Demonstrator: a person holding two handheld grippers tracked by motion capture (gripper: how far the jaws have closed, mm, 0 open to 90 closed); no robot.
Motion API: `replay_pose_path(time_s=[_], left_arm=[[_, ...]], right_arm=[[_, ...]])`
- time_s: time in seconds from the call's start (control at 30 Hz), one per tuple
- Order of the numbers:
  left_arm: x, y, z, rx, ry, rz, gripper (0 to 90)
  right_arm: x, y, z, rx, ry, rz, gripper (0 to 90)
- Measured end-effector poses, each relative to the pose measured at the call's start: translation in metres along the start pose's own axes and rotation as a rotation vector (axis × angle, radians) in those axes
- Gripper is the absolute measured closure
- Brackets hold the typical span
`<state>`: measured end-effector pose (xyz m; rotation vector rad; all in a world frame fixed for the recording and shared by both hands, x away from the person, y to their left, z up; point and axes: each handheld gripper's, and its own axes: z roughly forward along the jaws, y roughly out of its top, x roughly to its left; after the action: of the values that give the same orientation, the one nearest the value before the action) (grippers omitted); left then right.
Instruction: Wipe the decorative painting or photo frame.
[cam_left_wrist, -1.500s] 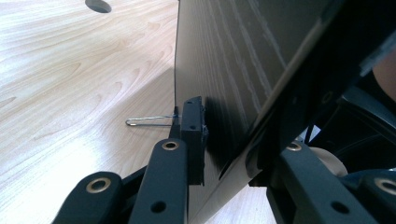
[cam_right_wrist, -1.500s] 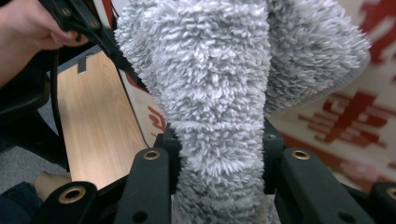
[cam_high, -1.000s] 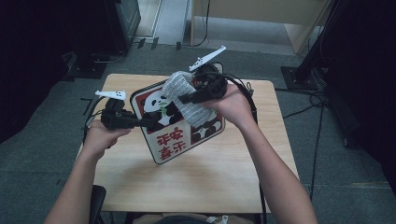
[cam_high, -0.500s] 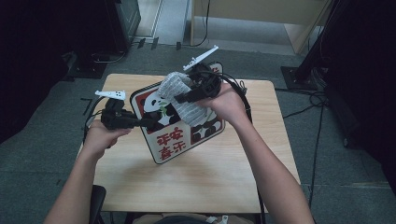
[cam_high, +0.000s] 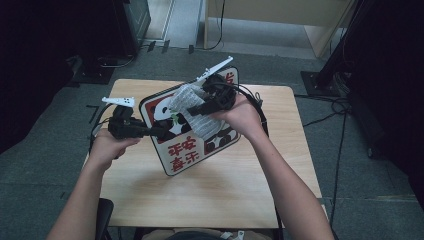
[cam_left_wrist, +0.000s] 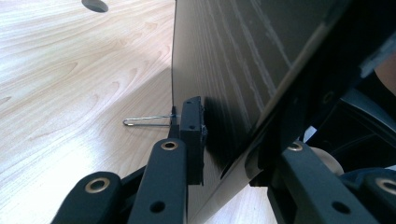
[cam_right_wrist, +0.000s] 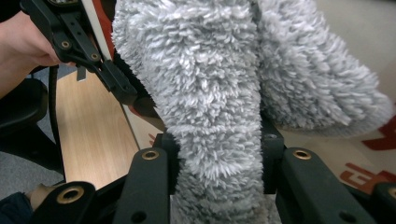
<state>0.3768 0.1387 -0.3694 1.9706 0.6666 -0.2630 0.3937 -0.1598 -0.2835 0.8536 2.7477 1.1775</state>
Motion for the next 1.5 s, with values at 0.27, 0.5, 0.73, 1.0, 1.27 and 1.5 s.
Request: replay_pose_path(time_s=[0.27,0.5,0.73,1.0,1.27,1.5], left_arm=[[0.0,0.0,0.0,0.0,0.0,0.0,74.2],[0.0,0.0,0.0,0.002,-0.001,0.0,74.0],[0.0,0.0,0.0,0.003,-0.003,0.002,73.9],[0.0,0.0,0.0,0.003,0.0,0.003,74.0],[-0.001,0.0,0.0,0.003,0.002,0.004,74.0],[-0.001,0.0,0.001,0.004,0.002,0.007,74.0]], right_arm=[[-0.001,-0.009,0.006,0.0,0.011,0.0,65.8],[-0.001,-0.018,0.012,-0.002,0.021,0.014,65.6],[-0.002,-0.026,0.016,0.003,0.027,0.018,65.2],[-0.003,-0.035,0.022,0.003,0.036,0.028,64.9],[-0.004,-0.044,0.028,0.0,0.042,0.03,64.9],[-0.005,-0.052,0.032,-0.005,0.044,0.028,64.9]])
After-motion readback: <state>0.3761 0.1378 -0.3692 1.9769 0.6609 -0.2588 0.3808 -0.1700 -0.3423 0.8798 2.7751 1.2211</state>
